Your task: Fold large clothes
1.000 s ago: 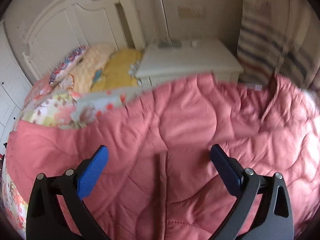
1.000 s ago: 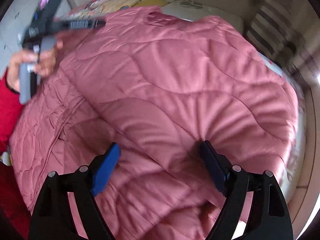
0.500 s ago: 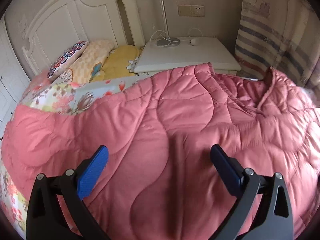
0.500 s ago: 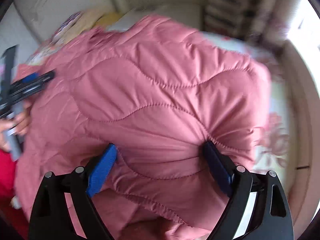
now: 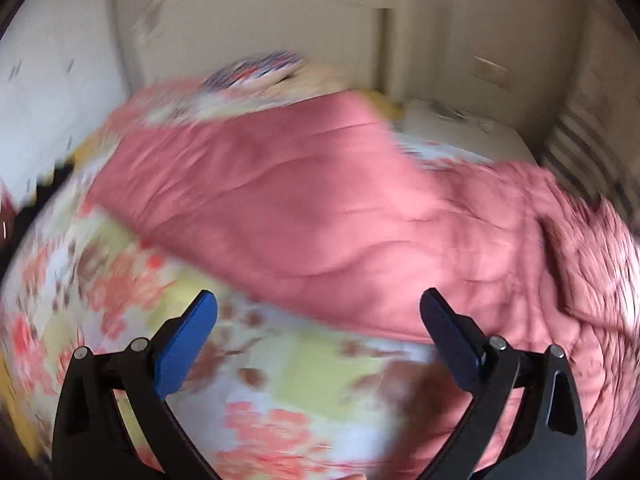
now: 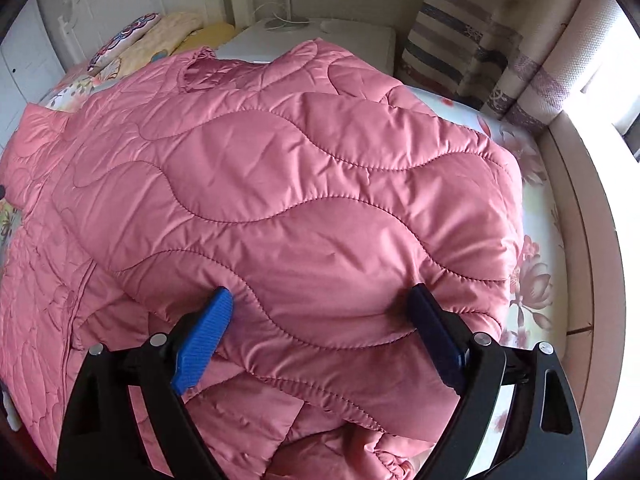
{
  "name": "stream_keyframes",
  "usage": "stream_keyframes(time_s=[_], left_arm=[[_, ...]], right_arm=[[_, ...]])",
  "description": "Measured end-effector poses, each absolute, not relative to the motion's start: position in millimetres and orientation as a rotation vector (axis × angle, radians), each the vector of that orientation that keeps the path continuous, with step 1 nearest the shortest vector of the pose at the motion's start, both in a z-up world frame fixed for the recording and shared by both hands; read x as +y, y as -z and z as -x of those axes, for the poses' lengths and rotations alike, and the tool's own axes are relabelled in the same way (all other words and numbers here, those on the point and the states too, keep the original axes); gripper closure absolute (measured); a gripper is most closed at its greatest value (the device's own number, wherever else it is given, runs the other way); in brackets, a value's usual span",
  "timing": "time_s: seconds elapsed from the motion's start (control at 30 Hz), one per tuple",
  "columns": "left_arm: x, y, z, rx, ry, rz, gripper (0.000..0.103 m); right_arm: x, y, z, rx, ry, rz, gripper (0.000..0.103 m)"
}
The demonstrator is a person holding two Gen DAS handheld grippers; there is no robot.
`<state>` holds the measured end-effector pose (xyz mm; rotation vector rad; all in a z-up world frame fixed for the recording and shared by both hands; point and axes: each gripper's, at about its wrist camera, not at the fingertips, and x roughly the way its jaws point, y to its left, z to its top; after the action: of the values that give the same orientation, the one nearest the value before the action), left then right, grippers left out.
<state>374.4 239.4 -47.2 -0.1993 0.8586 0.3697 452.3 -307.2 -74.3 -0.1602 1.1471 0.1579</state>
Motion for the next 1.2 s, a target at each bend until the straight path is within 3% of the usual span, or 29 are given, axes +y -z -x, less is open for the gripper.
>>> stream_keyframes(time_s=[0.47, 0.7, 0.77, 0.83, 0.93, 1.2], left_arm=[[323, 71, -407, 0.827, -0.307, 0.554, 0.008], [352, 77, -422, 0.818, -0.299, 0.672, 0.033], [357, 77, -424, 0.812, -0.299, 0.682, 0.045], [360, 77, -424, 0.803, -0.299, 0.681, 0.067], [362, 76, -427, 0.809, -0.311, 0.660, 0.087], [349, 49, -421, 0.747, -0.329, 0.600, 0.093]], right_arm=[[-301, 76, -454, 1.157, -0.122, 0.191, 0.017], [-301, 77, -454, 1.154, -0.123, 0.195, 0.017], [-301, 77, -454, 1.154, -0.122, 0.196, 0.017], [-301, 77, -454, 1.155, -0.122, 0.198, 0.017], [-301, 77, -453, 1.151, -0.119, 0.199, 0.015], [-303, 78, -452, 1.141, -0.124, 0.199, 0.015]])
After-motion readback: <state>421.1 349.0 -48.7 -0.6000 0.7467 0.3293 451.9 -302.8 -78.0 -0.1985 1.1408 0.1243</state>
